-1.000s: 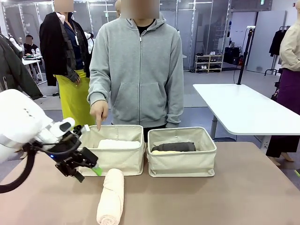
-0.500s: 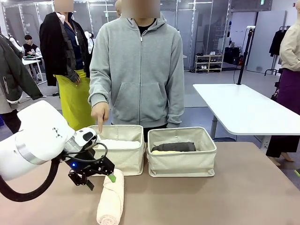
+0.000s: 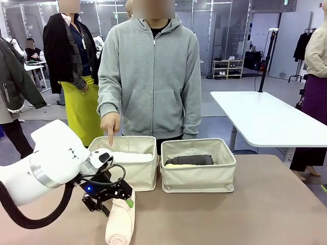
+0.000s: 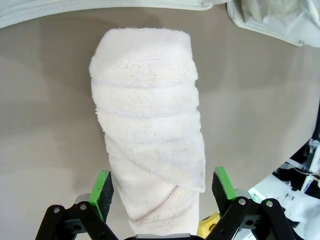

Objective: Divide the towels into two baskets.
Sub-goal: Pick up one hotel-folded towel from the bottom of the table and place it in the Fabric basket indicated by the person.

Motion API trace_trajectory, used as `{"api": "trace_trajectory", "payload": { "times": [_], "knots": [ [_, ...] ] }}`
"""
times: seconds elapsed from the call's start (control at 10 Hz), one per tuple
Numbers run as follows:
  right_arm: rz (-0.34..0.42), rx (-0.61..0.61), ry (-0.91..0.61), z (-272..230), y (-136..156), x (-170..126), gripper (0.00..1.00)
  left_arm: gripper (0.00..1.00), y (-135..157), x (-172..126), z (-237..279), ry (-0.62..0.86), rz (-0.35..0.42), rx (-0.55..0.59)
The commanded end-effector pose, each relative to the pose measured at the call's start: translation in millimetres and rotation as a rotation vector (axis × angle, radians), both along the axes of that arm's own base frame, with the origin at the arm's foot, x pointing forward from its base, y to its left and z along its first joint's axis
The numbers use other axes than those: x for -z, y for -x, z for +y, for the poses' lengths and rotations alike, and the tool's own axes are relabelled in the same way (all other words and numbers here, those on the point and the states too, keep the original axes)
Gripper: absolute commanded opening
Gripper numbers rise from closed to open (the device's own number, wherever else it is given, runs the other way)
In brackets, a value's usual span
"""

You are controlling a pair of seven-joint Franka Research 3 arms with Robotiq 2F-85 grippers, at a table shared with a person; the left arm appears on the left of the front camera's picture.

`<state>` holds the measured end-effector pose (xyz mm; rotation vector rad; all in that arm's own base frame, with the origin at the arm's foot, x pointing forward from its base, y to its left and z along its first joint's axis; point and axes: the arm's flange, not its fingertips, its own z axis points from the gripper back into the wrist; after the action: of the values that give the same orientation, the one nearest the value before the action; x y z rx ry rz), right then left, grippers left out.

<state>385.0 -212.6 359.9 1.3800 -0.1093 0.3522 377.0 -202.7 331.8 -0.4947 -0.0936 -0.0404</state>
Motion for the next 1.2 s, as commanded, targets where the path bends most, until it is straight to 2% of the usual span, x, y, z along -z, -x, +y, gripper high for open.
{"api": "trace_trajectory", "payload": {
  "times": [0.0, 0.2, 0.5, 0.6, 0.7, 0.8, 0.9, 1.0, 1.1],
  "knots": [
    [-0.018, 0.001, 0.007, 2.8, 1.8, -1.1, 0.80, 1.00, -5.0, 12.2, -5.3, 0.025, -0.040, -0.001],
    [-0.018, 0.001, 0.007, 2.8, 1.8, -1.1, 0.80, 1.00, -6.8, 24.2, -15.2, 0.010, -0.013, -0.001],
    [-0.018, 0.001, 0.007, 2.8, 1.8, -1.1, 0.80, 1.00, -6.8, 30.7, -24.6, -0.032, -0.021, 0.000],
    [-0.018, 0.001, 0.007, 2.8, 1.8, -1.1, 0.80, 0.87, -6.2, 30.1, -24.6, -0.035, -0.035, 0.003],
    [-0.018, 0.001, 0.007, 2.8, 1.8, -1.1, 0.80, 0.81, -5.2, 28.5, -23.3, -0.040, -0.035, -0.004],
    [-0.018, 0.001, 0.007, 2.8, 1.8, -1.1, 0.80, 0.68, -4.0, 25.8, -21.3, -0.040, -0.042, -0.008],
    [-0.018, 0.001, 0.007, 2.8, 1.8, -1.1, 0.80, 0.62, -3.1, 22.7, -19.9, -0.049, -0.049, -0.012],
    [-0.018, 0.001, 0.007, 2.8, 1.8, -1.1, 0.80, 0.49, -1.4, 17.5, -19.6, -0.067, -0.052, -0.013],
    [-0.018, 0.001, 0.007, 2.8, 1.8, -1.1, 0.80, 0.43, -1.4, 10.4, -17.9, -0.078, -0.060, -0.019]
  ]
}}
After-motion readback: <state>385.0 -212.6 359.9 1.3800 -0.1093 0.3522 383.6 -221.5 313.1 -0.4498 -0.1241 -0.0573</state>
